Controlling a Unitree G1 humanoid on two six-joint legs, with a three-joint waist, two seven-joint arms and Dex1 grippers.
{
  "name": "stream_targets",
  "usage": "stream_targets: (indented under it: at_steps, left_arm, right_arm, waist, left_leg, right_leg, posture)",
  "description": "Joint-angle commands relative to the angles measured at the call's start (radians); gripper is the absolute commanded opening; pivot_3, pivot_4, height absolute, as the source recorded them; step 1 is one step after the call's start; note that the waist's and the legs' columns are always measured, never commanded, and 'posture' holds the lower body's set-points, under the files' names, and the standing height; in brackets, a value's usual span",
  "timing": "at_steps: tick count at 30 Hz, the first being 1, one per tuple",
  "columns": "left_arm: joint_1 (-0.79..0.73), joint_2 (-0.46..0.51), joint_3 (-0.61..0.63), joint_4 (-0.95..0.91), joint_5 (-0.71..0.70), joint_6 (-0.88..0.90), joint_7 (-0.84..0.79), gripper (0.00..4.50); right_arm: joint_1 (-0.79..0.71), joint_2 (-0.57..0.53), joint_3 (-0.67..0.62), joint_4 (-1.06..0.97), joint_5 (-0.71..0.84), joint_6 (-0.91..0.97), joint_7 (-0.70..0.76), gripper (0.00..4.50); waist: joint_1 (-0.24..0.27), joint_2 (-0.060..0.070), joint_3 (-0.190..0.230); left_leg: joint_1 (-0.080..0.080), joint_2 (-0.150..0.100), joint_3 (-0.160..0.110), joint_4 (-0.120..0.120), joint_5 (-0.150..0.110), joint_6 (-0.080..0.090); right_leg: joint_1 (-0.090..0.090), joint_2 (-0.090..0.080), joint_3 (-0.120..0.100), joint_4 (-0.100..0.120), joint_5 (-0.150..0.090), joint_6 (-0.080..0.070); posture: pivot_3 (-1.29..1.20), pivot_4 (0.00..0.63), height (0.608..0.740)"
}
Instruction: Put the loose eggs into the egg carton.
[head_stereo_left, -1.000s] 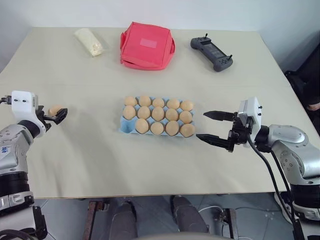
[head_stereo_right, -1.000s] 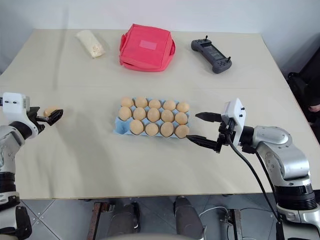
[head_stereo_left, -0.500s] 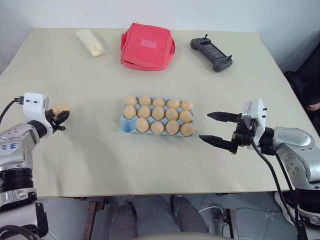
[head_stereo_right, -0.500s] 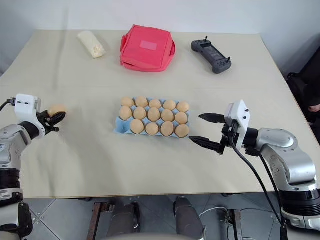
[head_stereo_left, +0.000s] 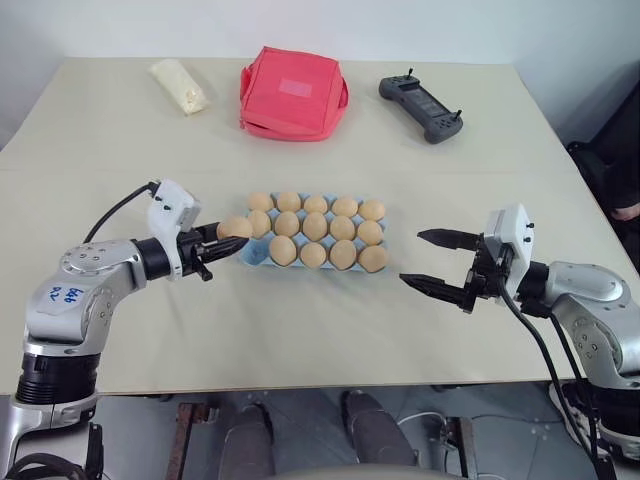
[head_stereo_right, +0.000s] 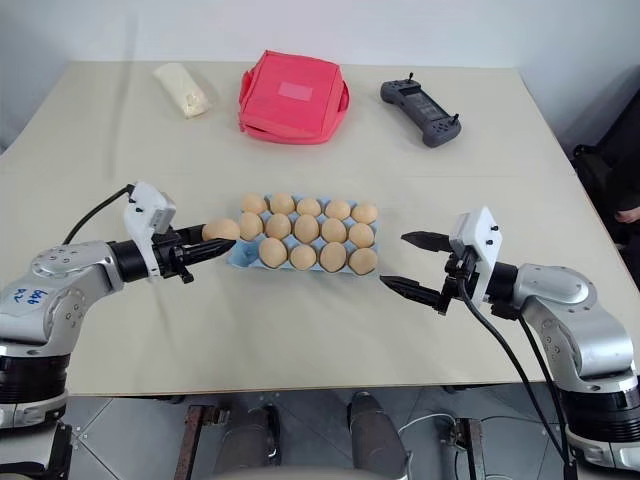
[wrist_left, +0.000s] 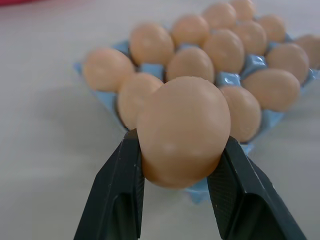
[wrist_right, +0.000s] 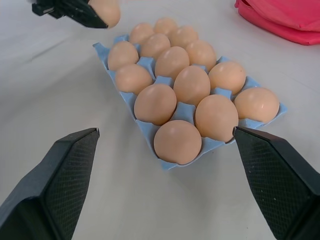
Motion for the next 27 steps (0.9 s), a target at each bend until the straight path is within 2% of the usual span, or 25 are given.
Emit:
stream_targets:
  at_steps: [1,3,13,16,22,24,27]
  left_arm:
    - [-0.026,0.001,-0.02,0.0,0.005,-0.013,-0.022,1.37]
    - [-0.034,0.004,-0.038,0.014,0.012,-0.017,-0.033,1.37]
    - [-0.097,-0.022,-0.05,0.091,0.027,-0.053,-0.045,4.46]
    - [-0.117,-0.04,-0.011,0.094,0.002,-0.062,-0.038,4.46]
    - [-0.093,-0.049,0.049,0.101,0.045,-0.208,-0.01,4.46]
    - [-0.091,-0.093,0.138,0.14,0.031,-0.308,0.041,4.46]
    - [-0.075,-0.101,0.179,0.157,0.01,-0.335,0.03,4.46]
  right_arm:
    - [0.01,0.0,-0.048,-0.048,0.021,-0.01,-0.021,4.5]
    - [0.02,0.002,-0.05,-0.055,0.022,-0.011,-0.03,4.5]
    - [0.057,0.002,-0.071,-0.087,0.034,-0.01,-0.065,4.5]
    - [0.059,0.0,-0.073,-0.088,0.034,-0.011,-0.069,4.5]
    - [0.043,-0.004,-0.075,-0.082,0.031,-0.021,-0.069,4.5]
    - [0.033,-0.004,-0.073,-0.071,0.03,-0.023,-0.064,4.5]
    - [0.031,-0.007,-0.069,-0.059,0.025,-0.029,-0.053,4.5]
  waist:
    - [0.001,0.0,0.0]
    - [0.002,0.0,0.0]
    - [0.001,0.0,0.0]
    - [0.002,0.0,0.0]
    - [0.001,0.0,0.0]
    - [0.002,0.0,0.0]
    - [0.003,0.0,0.0]
  left_leg:
    - [0.0,0.0,0.0,0.0,0.0,0.0]
    - [0.0,0.0,0.0,0.0,0.0,0.0]
    - [0.0,0.0,0.0,0.0,0.0,0.0]
    - [0.0,0.0,0.0,0.0,0.0,0.0]
    - [0.0,0.0,0.0,0.0,0.0,0.0]
    - [0.0,0.0,0.0,0.0,0.0,0.0]
    - [0.0,0.0,0.0,0.001,0.0,0.0]
  right_leg:
    - [0.0,0.0,0.0,0.0,0.0,0.0]
    - [0.0,0.0,0.0,0.0,0.0,0.0]
    - [0.0,0.0,0.0,0.0,0.0,0.0]
    - [0.0,0.0,0.0,0.0,0.0,0.0]
    - [0.0,0.0,0.0,0.0,0.0,0.0]
    - [0.0,0.0,0.0,0.0,0.0,0.0]
    - [0.0,0.0,0.0,0.0,0.0,0.0]
  posture:
    - [0.0,0.15,0.74]
    - [0.0,0.15,0.74]
    - [0.0,0.15,0.74]
    - [0.0,0.15,0.74]
    - [0.0,0.15,0.74]
    - [0.0,0.15,0.74]
    - [0.0,0.15,0.74]
